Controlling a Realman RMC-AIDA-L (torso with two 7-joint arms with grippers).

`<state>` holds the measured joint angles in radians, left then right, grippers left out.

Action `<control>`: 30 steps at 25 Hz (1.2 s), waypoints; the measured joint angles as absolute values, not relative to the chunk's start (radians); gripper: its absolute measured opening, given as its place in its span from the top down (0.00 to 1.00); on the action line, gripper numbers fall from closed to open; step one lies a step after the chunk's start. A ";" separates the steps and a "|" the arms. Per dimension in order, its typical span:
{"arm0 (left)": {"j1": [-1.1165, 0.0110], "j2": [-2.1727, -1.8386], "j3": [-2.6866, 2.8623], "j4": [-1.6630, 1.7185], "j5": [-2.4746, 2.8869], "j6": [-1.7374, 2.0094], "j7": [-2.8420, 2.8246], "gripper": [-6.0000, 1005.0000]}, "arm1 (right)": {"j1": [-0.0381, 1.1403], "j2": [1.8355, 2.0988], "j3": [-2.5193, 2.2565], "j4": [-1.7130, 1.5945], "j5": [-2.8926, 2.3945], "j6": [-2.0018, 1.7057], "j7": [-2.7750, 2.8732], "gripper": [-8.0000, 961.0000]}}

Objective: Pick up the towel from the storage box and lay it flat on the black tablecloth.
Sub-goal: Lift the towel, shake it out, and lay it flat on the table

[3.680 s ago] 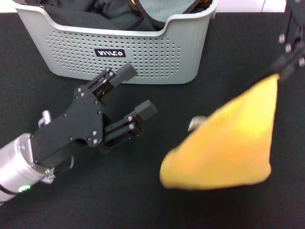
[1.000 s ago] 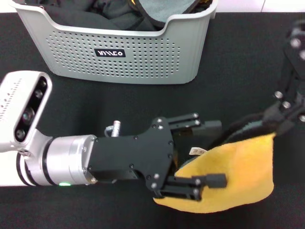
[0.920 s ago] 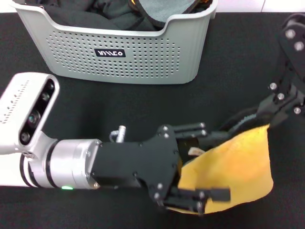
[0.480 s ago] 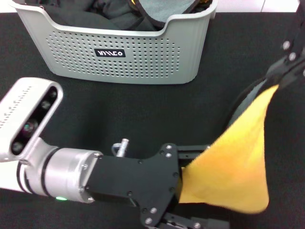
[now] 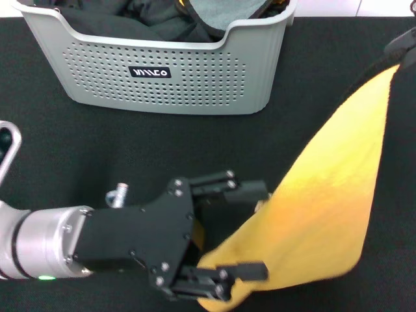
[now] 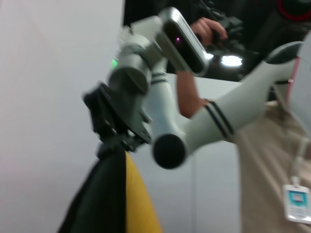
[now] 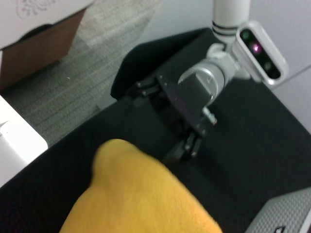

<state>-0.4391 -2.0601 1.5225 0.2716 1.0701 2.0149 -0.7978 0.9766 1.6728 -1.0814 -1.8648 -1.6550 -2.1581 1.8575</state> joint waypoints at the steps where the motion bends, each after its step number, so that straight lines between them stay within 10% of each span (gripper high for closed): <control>1: -0.431 -2.059 1.507 0.271 1.070 2.015 -0.795 0.22 | 0.973 1.673 -1.080 -1.865 -1.664 -2.158 1.858 0.98; 16: -0.422 -2.093 1.461 0.276 1.019 1.961 -0.758 0.22 | 0.965 1.686 -1.111 -1.919 -1.566 -2.157 1.832 0.98; 30: -0.528 -2.104 1.538 0.279 1.008 2.017 -0.765 0.22 | 0.961 1.823 -1.184 -1.892 -1.667 -2.154 1.718 0.98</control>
